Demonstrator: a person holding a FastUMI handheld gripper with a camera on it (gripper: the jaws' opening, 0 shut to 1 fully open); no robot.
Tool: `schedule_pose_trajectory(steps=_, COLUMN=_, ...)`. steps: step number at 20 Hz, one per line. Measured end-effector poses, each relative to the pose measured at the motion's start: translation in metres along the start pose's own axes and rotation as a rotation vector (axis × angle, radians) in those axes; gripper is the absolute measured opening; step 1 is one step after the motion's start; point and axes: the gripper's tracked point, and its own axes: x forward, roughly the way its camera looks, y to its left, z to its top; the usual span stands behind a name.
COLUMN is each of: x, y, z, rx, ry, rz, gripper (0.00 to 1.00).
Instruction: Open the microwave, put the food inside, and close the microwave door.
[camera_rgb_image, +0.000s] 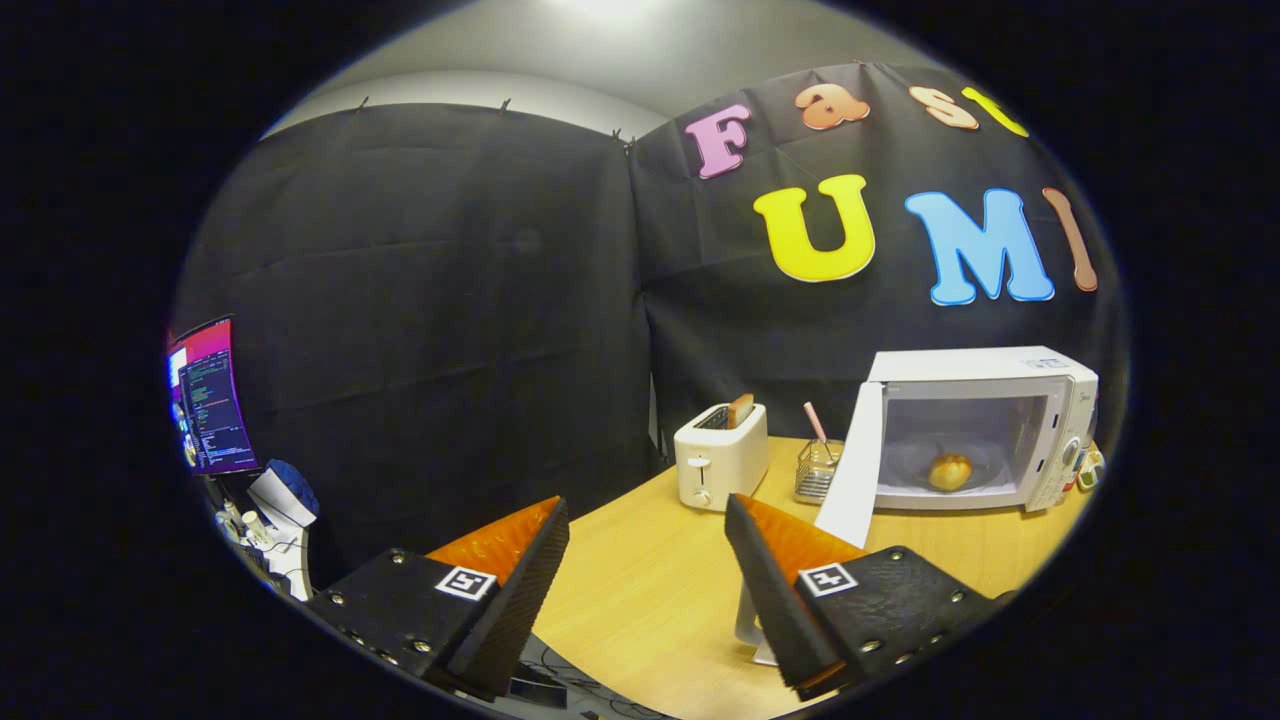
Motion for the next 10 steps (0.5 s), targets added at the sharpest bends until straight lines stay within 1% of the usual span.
schedule_pose_trajectory(steps=1, x=0.002, y=0.001, z=-0.01, rx=-0.002, ry=0.028, rz=0.008, gripper=0.88)
schedule_pose_trajectory(steps=2, x=0.005, y=0.002, z=-0.021, rx=-0.006, ry=0.058, rz=0.008, gripper=0.84)
schedule_pose_trajectory(steps=3, x=0.007, y=-0.001, z=-0.028, rx=-0.011, ry=0.075, rz=0.001, gripper=0.83)
schedule_pose_trajectory(steps=4, x=0.009, y=-0.002, z=-0.036, rx=-0.011, ry=0.094, rz=0.001, gripper=0.63)
schedule_pose_trajectory(steps=5, x=0.012, y=-0.003, z=-0.044, rx=-0.014, ry=0.122, rz=0.008, gripper=0.6)
schedule_pose_trajectory(steps=6, x=0.011, y=-0.014, z=-0.047, rx=-0.031, ry=0.129, rz=-0.035, gripper=0.53)
schedule_pose_trajectory(steps=7, x=0.015, y=-0.02, z=-0.05, rx=-0.034, ry=0.138, rz=-0.05, gripper=0.33)
schedule_pose_trajectory(steps=8, x=0.016, y=-0.02, z=-0.059, rx=-0.027, ry=0.162, rz=-0.045, gripper=0.13)
schedule_pose_trajectory(steps=10, x=0.019, y=-0.028, z=-0.064, rx=-0.038, ry=0.184, rz=-0.055, gripper=0.14)
